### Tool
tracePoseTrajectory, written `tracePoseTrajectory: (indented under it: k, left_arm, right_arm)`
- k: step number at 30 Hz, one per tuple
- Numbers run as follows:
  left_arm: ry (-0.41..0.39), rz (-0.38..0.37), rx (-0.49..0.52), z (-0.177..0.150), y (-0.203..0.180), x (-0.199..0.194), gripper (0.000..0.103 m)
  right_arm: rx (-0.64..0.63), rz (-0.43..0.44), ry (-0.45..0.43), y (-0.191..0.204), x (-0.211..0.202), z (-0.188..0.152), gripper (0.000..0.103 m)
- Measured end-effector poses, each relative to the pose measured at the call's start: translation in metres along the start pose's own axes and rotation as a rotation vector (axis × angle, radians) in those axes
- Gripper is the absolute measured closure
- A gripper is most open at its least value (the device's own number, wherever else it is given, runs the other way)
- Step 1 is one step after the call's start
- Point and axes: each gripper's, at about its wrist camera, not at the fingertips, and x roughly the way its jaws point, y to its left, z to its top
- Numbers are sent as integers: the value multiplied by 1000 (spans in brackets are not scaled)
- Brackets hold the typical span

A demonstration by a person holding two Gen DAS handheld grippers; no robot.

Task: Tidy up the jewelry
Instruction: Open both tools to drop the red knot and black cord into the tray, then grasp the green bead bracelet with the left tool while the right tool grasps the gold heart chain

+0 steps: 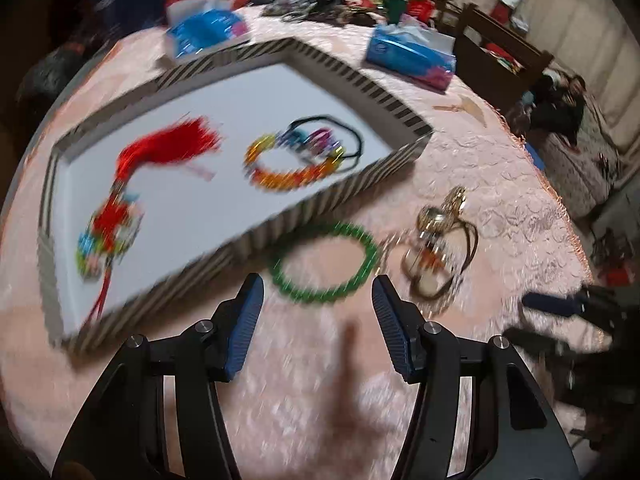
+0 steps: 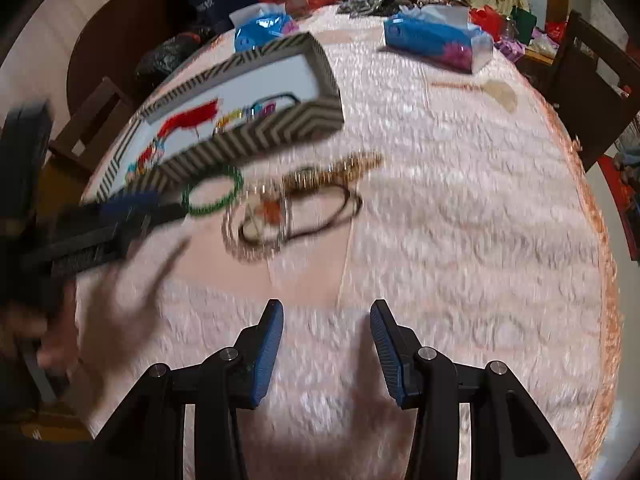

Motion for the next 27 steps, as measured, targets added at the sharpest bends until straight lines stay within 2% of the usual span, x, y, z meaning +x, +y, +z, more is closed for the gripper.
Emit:
tracePoseTrajectory:
  k: [2,3,4,6,7,11,13,14,20,27]
  left_arm:
    - [14,1,37,4,-6,8,48]
    - [29,4,55,5,-9,15,56]
    - [59,16,72,4,-11,23,69]
    - [51,39,94,-2,-12,25,74]
    - [54,33,90,-5,-11,24,79]
    - [64,18,77,-20,-4,22,90]
    - [70,14,58,-29,1,19,96]
    - [71,11,49,-33,3,17,96]
    - [73,-9,6,-53,11,10,96]
    - [76,-32,-27,-54,18,5,97]
  right_arm:
    - [0,0,9,-2,-1,-6,59]
    - [-1,-1,7,-3,-3,-8,59]
    - [-2,1,2,-4,-5,-8,59]
    - [1,14,-18,-6,-9,-4,59]
    - [4,26,-32,-8,-12,-1,59]
    - [-3,102,-89,-8,-14,21,60]
    - [-5,133,-95,-6,-7,34,66]
    - [-3,144,-95,-6,-3,42,70]
    - [26,155,-94,-5,19,74,72]
    - [-26,55,-42,4,48,90,71]
